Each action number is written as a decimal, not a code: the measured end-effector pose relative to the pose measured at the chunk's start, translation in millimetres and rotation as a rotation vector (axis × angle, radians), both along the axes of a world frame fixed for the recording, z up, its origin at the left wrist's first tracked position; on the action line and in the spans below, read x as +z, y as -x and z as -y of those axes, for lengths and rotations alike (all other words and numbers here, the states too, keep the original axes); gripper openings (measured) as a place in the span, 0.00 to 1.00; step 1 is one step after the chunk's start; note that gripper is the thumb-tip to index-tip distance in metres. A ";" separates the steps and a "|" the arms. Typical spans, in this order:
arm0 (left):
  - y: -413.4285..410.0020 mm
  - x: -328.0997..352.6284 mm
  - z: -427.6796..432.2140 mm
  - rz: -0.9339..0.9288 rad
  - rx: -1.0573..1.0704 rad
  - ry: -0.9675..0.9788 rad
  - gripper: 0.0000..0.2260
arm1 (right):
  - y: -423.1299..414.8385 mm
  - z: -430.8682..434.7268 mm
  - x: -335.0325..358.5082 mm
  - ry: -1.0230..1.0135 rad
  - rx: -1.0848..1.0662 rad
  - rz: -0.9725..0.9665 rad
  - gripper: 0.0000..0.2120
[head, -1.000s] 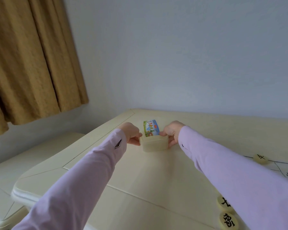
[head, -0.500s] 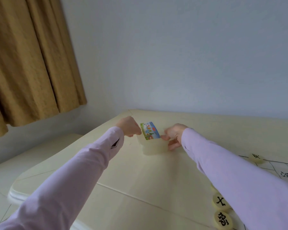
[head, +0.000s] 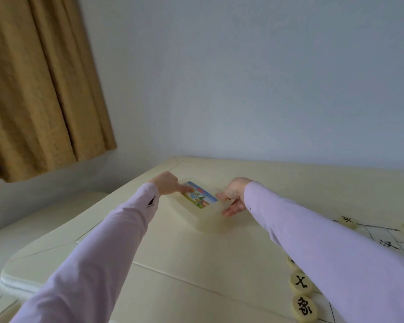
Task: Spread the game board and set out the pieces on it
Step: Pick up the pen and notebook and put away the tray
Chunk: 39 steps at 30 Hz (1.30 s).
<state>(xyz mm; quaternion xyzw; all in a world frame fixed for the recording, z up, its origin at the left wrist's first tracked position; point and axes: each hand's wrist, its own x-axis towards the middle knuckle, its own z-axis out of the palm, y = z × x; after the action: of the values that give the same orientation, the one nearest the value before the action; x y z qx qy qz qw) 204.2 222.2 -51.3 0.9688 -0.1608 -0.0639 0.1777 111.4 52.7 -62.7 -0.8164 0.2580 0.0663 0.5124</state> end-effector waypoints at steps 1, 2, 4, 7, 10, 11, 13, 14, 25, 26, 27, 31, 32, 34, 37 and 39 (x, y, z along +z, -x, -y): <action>-1.4 -0.2 -1.2 -0.001 0.026 0.012 0.25 | -1.5 2.0 -1.0 -0.019 -0.021 0.029 0.13; -2.6 -1.8 -3.5 -0.003 0.056 0.039 0.24 | -3.4 4.0 -2.0 -0.027 -0.051 0.059 0.13; -3.9 -6.4 -7.1 -0.022 0.103 0.125 0.22 | -4.3 7.0 -1.1 -0.017 -0.124 0.122 0.12; -1.4 -10.9 -9.5 -0.033 0.175 0.242 0.20 | -1.8 3.4 0.3 0.049 -0.163 0.124 0.16; 0.9 -9.5 -8.8 -0.019 0.217 0.244 0.18 | -3.5 -0.5 0.0 0.103 -0.183 0.106 0.18; 1.6 -7.8 -9.1 -0.025 0.227 0.252 0.18 | -4.6 -0.9 0.3 0.101 -0.193 0.111 0.17; 1.2 -6.1 -9.4 -0.034 0.234 0.288 0.17 | -7.1 -1.3 1.6 0.080 -0.225 0.136 0.15; 0.8 -6.3 -10.0 -0.038 0.241 0.301 0.16 | -7.9 -1.5 2.3 0.080 -0.237 0.145 0.14; -0.9 -12.7 -9.7 -0.011 0.269 0.198 0.19 | -15.0 8.0 -2.6 0.056 -0.287 0.124 0.09; -3.0 -13.0 -10.1 -0.023 0.261 0.208 0.19 | -15.3 9.6 -2.3 0.053 -0.264 0.118 0.10; -4.0 -12.7 -10.1 -0.032 0.249 0.211 0.18 | -14.6 10.8 -1.5 0.051 -0.232 0.108 0.11; -5.8 -9.3 -11.9 -0.039 0.175 0.117 0.17 | -12.2 16.3 2.3 0.066 -0.118 0.047 0.11; -6.8 -9.6 -11.8 -0.039 0.162 0.072 0.18 | -13.6 18.4 2.2 0.073 -0.103 0.043 0.11; -12.2 -10.0 -10.8 -0.071 0.127 0.033 0.17 | -16.6 20.8 4.2 0.091 -0.075 0.027 0.09; -17.8 -7.3 -8.5 -0.122 0.084 0.013 0.16 | -21.3 21.7 6.6 0.179 -0.058 0.024 0.03; -18.8 -2.7 -5.4 -0.141 0.052 0.053 0.14 | -27.0 21.4 5.3 0.203 -0.050 0.054 0.08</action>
<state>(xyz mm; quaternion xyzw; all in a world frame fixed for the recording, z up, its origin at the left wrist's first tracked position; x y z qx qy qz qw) 223.1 227.6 -53.9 0.9606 -0.1244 -0.1231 0.2158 138.4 31.3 -57.4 -0.8589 0.2698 0.0052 0.4352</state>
